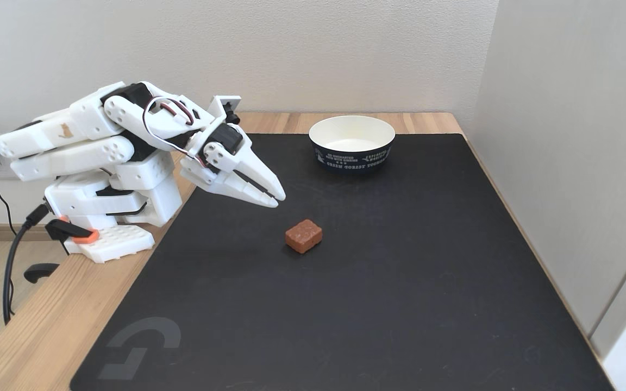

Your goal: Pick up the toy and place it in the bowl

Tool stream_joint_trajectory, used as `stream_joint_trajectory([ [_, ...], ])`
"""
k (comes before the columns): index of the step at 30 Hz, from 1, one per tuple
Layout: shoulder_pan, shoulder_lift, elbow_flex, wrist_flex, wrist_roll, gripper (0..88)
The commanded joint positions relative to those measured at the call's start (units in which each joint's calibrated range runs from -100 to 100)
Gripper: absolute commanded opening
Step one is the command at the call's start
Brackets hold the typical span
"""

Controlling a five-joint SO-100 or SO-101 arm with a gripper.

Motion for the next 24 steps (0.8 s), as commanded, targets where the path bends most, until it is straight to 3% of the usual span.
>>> stream_joint_trajectory([
  [1, -0.2, -0.7, 0.8, -0.5, 0.3, 39.7],
  [13, -0.3, -0.6, -0.8, 0.2, -0.8, 42.0],
  [18, -0.5, 7.7, -9.2, 3.3, -6.7, 42.0],
  [24, -2.2, 29.5, -30.7, 9.9, -13.2, 42.3],
])
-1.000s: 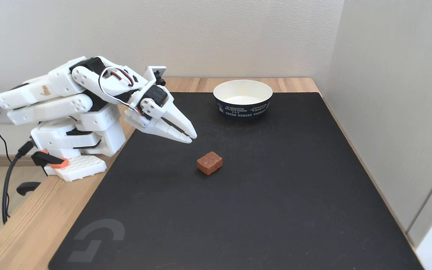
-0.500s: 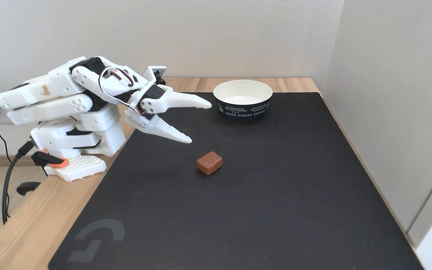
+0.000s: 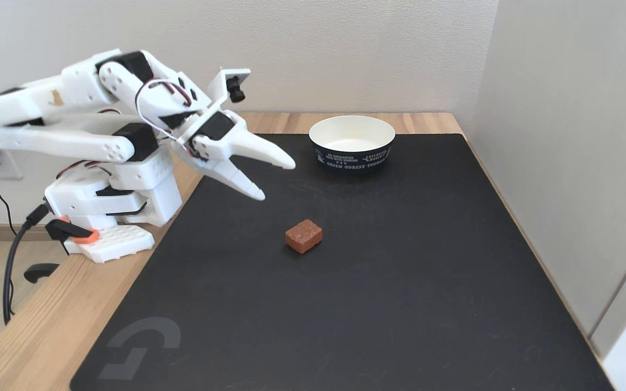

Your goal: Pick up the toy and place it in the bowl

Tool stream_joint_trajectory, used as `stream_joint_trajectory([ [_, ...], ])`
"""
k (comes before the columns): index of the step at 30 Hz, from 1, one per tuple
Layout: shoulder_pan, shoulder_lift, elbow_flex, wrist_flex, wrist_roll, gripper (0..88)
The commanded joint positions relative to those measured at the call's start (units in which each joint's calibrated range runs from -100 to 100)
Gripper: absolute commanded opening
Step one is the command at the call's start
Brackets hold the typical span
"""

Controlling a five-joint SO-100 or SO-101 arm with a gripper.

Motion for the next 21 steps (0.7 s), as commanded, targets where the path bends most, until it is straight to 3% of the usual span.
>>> stream_joint_trajectory([
  [1, -2.5, 19.4, -21.1, 5.4, -4.6, 42.3],
  [11, -1.9, 65.1, -51.9, 13.5, -4.8, 42.1],
  [21, -1.2, 88.8, -65.9, 13.2, -4.3, 42.0],
])
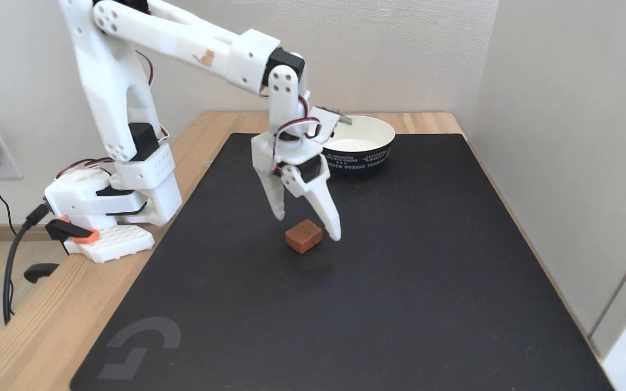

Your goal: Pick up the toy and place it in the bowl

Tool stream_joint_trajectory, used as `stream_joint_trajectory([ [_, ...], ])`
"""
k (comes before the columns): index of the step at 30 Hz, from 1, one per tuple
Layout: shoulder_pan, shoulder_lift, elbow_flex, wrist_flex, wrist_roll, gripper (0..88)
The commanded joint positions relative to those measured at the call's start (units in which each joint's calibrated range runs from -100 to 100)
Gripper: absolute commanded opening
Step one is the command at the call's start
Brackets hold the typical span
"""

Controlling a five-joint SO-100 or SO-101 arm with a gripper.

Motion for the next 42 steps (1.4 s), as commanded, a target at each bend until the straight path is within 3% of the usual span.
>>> stream_joint_trajectory([
  [1, 1.3, 5.5, -5.1, 0.2, 0.3, 42.0],
  [8, 4.8, 11.6, -5.2, -0.2, 0.3, 42.0],
  [28, 1.9, 12.4, -8.2, 0.4, -0.2, 41.3],
  [31, 2.1, 12.4, -8.2, 0.4, -0.2, 30.3],
  [32, 2.4, 12.5, -8.2, 0.4, -0.2, 18.2],
  [35, 2.2, 12.5, -8.2, 0.4, -0.1, 1.3],
  [42, 2.1, 12.4, -8.3, 0.0, -0.1, 2.3],
])
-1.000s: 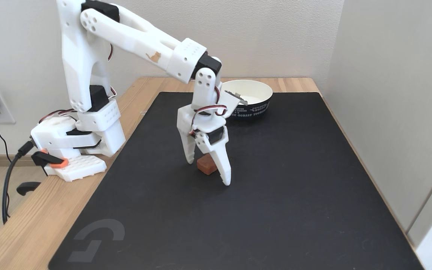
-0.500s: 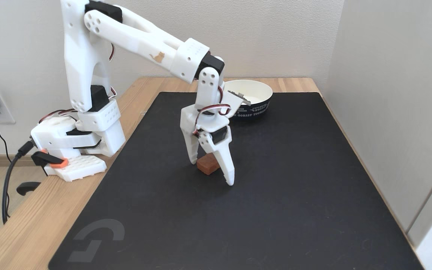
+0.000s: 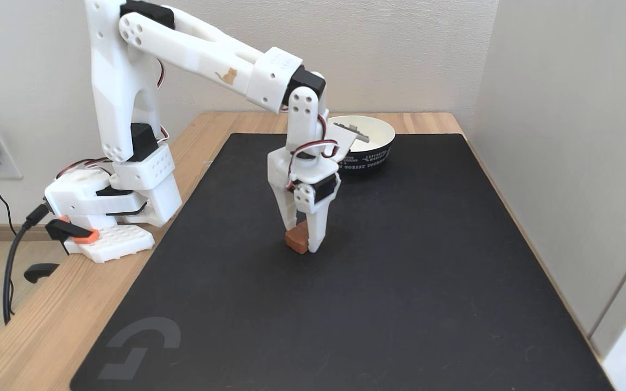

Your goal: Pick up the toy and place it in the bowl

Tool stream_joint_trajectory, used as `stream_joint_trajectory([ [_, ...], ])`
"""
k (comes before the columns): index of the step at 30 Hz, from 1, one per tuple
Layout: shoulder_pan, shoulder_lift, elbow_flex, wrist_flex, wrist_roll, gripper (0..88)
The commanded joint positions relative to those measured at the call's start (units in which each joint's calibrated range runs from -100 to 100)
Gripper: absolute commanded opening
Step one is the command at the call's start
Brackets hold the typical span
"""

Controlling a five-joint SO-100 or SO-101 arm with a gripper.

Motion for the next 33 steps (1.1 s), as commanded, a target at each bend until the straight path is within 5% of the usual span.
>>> stream_joint_trajectory([
  [1, -0.6, 0.0, -0.1, 0.1, -0.1, 2.3],
  [8, -5.2, -6.7, -15.7, -0.2, 0.4, 2.2],
  [14, -17.4, -18.7, -19.1, -11.3, -0.1, 2.2],
  [23, -35.4, -25.7, 5.7, -35.9, -0.8, 2.4],
  [33, -37.3, -25.9, 26.5, -52.3, -2.7, 5.9],
])
